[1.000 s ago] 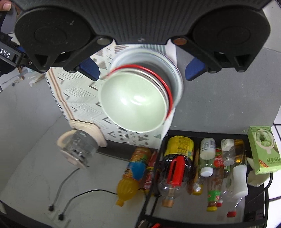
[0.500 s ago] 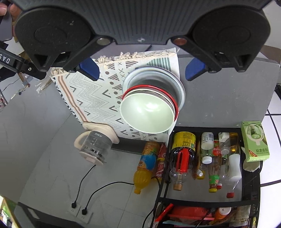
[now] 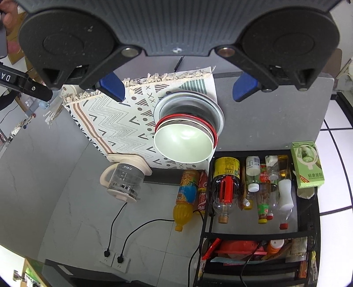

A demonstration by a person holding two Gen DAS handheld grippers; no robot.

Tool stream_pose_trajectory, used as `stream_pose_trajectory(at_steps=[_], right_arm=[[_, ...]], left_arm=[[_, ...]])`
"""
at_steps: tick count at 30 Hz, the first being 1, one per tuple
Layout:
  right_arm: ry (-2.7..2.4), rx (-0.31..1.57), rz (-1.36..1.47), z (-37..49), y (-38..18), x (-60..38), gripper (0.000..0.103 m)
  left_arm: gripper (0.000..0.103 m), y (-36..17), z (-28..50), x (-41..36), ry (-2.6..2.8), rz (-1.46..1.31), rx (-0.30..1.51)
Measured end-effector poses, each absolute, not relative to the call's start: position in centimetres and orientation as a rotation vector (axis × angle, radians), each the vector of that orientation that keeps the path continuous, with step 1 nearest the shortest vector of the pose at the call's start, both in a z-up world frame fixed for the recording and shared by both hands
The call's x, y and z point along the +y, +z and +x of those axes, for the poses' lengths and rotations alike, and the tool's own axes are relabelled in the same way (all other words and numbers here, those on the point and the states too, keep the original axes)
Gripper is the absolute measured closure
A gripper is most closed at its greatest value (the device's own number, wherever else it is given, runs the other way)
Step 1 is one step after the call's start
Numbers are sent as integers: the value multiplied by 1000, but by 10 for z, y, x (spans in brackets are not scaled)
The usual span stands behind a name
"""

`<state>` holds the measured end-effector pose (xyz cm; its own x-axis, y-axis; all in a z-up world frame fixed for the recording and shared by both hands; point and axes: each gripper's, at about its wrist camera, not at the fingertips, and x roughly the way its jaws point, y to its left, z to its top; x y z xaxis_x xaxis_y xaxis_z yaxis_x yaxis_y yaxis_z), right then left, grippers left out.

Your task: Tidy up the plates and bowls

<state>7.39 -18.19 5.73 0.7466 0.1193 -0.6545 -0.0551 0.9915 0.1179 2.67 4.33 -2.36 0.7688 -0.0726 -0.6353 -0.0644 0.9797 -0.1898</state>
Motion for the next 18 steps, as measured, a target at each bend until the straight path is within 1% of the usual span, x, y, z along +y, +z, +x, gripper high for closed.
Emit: stream_pose_trajectory(at_steps=[18], right_arm=[[150,686,38,35,63,-178,0]], left_arm=[[0,-22,-18,42,16,-174,649]])
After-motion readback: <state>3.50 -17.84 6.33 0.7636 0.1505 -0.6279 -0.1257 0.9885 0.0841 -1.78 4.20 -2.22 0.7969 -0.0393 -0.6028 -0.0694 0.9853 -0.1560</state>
